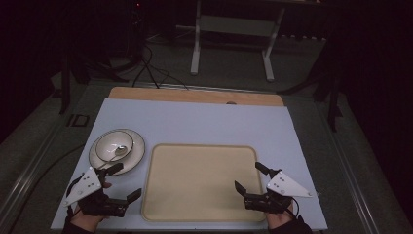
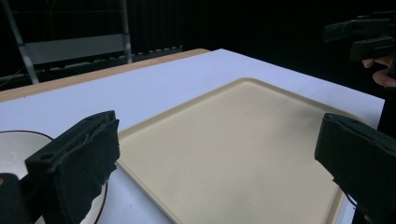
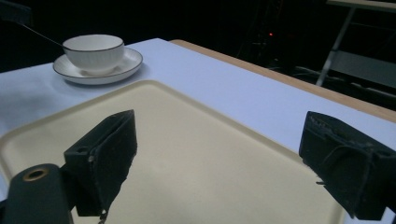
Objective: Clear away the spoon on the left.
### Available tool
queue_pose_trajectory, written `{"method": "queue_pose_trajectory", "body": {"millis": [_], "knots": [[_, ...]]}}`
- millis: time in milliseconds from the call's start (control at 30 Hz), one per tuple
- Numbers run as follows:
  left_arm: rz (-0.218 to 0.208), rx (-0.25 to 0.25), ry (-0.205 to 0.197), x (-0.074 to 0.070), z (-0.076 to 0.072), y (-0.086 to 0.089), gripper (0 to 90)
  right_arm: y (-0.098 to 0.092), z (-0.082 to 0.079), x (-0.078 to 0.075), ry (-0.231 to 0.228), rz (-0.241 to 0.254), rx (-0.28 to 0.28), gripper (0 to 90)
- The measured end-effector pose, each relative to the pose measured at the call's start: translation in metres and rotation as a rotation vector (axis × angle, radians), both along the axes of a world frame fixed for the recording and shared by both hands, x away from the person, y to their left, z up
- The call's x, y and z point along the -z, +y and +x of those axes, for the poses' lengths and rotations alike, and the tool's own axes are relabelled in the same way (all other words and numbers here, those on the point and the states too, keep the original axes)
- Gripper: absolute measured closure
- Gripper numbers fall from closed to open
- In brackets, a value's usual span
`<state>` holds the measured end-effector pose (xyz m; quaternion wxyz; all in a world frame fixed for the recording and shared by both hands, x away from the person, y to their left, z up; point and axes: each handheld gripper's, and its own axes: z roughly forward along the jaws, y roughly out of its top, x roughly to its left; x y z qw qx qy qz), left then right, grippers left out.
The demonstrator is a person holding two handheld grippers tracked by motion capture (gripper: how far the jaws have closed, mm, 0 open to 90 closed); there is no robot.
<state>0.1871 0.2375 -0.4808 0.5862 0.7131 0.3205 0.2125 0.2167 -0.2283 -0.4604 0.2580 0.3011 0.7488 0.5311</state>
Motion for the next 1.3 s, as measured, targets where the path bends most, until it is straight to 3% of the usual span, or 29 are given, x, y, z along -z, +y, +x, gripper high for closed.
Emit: {"method": "queue_pose_trajectory", "body": {"millis": [133,333,367,533,667,933,1000,1300], "knots": [[0.018,0.007,0.016,-0.002,-0.001,0.000,0.7,0.002,-0.001,0.000,0.005,-0.009,-0.016,11.5],[0.018,0.128,0.050,-0.012,-0.002,-0.006,0.8,0.004,-0.007,-0.003,-0.016,-0.005,-0.028,11.5],[0.034,0.155,0.051,-0.017,-0.005,-0.010,0.7,0.004,-0.008,-0.004,-0.023,-0.005,-0.034,11.5],[0.079,0.230,0.037,-0.037,-0.012,-0.023,0.8,0.008,-0.010,-0.006,-0.039,-0.010,-0.054,11.5],[0.112,0.240,0.014,-0.050,-0.014,-0.030,1.3,0.009,-0.012,-0.007,-0.045,-0.002,-0.064,11.5],[0.145,0.197,0.000,-0.071,-0.009,-0.032,3.5,0.010,-0.013,-0.010,-0.062,0.009,-0.078,11.5],[0.157,0.159,0.008,-0.078,-0.004,-0.030,4.7,0.010,-0.012,-0.009,-0.063,0.008,-0.081,11.5],[0.105,-0.034,0.041,-0.084,0.013,-0.005,9.0,0.010,-0.011,-0.009,-0.060,0.014,-0.078,11.5]]}}
